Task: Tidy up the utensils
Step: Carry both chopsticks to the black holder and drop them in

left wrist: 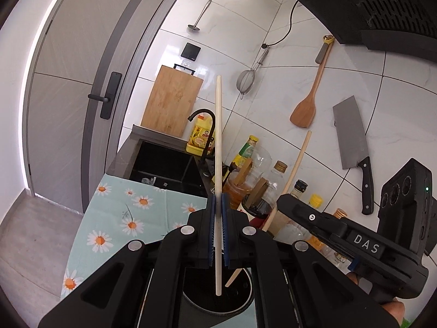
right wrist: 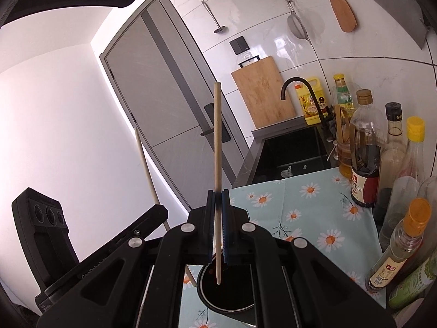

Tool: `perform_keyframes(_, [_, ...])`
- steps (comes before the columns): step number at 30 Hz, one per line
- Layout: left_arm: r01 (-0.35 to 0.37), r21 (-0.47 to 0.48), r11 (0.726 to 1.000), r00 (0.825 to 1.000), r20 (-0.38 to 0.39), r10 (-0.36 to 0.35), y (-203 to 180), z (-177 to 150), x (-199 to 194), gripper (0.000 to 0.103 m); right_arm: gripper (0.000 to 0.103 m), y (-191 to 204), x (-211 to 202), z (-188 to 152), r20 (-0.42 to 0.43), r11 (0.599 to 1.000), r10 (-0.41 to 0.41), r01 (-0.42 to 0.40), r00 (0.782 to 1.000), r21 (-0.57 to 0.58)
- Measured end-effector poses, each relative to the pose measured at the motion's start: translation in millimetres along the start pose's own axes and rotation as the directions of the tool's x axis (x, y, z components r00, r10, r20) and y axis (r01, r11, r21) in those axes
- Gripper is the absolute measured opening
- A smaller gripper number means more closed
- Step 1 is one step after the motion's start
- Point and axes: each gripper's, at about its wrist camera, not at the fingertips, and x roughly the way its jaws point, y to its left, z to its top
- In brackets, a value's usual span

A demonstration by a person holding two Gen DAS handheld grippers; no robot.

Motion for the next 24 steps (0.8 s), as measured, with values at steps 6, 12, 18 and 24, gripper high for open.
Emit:
perform_keyframes(6, [0.004, -0.033, 0.999, 0.999, -0.038, -0.006, 5.9, -10.8, 14.7, 0.004, 0.006, -10.7, 19.6, -10.7, -0.053, 0.999, -0.026, 0.027, 0.998, 0.036])
perform_keyframes(12, [-0.016, -0.054, 0.998, 0.998, -0.056, 0.013, 8.9, -11.9, 11.6, 0.006, 0.046, -18.5, 18.2, -13.9, -0.061, 0.995, -0.035, 0.041, 0.998, 0.091])
perform_keyframes(18, [-0.017, -0.064, 0.998, 0.997, -0.073, 0.012, 11.9, -10.8, 5.3, 0.012, 0.046, -12.2, 4.2, -7.4, -0.039, 0.994, -0.023, 0.027, 0.999, 0.105])
perform_keyframes(24, [-0.009, -0.058, 0.998, 0.997, -0.083, 0.004, 7.8, -10.6, -6.2, 0.013, 0.046, -0.6, -7.3, -6.3, -0.034, 0.994, -0.009, 0.013, 0.999, 0.105])
